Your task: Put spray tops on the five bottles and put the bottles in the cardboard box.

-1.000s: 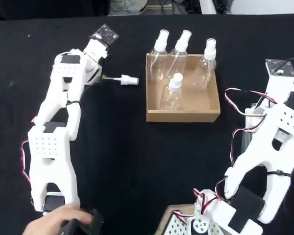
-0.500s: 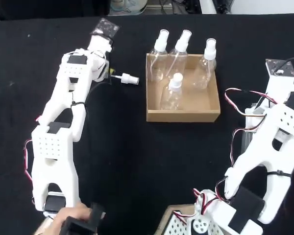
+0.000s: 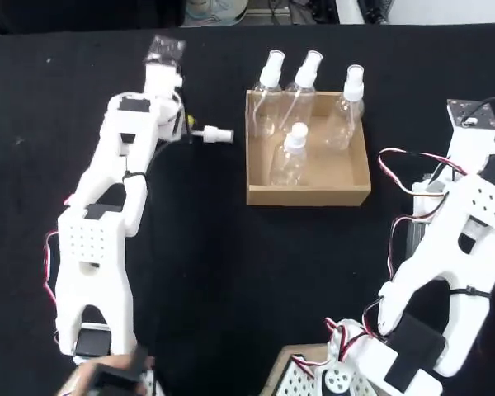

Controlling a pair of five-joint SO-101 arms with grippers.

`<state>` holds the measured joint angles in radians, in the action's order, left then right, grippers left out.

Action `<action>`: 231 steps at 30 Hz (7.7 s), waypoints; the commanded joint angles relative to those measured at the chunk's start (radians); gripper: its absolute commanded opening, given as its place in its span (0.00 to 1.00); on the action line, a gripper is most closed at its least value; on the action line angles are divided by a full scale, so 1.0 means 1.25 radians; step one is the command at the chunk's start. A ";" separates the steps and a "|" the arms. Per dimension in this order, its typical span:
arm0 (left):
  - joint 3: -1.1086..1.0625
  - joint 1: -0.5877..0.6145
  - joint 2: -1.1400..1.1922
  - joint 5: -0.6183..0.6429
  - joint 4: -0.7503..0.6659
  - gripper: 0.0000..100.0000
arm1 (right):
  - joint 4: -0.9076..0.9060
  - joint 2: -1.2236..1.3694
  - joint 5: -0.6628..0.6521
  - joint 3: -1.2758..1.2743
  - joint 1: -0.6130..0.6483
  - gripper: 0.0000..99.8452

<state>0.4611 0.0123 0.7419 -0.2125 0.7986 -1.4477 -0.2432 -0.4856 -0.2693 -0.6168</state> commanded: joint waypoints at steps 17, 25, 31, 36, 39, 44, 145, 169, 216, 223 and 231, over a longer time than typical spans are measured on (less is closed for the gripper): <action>0.080 0.176 -0.079 -0.379 0.379 0.25 | 0.017 -0.047 0.002 0.006 0.014 0.01; 0.233 0.087 -0.104 -0.381 0.514 0.25 | 0.011 -0.052 0.002 0.006 0.011 0.01; 0.241 0.006 -0.064 -0.378 0.491 0.25 | 0.014 -0.052 0.001 0.006 0.011 0.01; 0.245 -0.023 -0.038 -0.381 0.430 0.22 | 0.017 -0.052 0.004 0.006 0.014 0.01; 0.245 -0.019 -0.034 -0.381 0.414 0.19 | 0.017 -0.050 0.004 0.006 0.014 0.01; 0.235 -0.017 -0.029 -0.381 0.436 0.19 | 0.017 -0.052 0.002 0.006 0.014 0.01; 0.533 0.040 0.141 -0.615 0.642 0.23 | 0.017 -0.047 0.007 0.006 0.014 0.01; 0.466 0.066 0.217 -0.617 0.574 0.14 | 0.017 -0.046 0.005 0.006 0.014 0.01; 0.758 0.018 0.306 -0.613 0.738 0.04 | 0.011 -0.052 0.002 0.006 0.058 0.01; 0.749 0.039 0.258 -0.584 0.770 0.03 | 0.011 -0.051 0.004 0.003 0.059 0.01; 0.683 0.101 0.232 -0.571 0.772 0.03 | 0.012 -0.052 0.002 0.006 0.059 0.01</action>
<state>1.3556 0.0951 1.1362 -0.9383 1.7484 -1.4415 -0.2524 -0.4856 -0.2693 -0.5508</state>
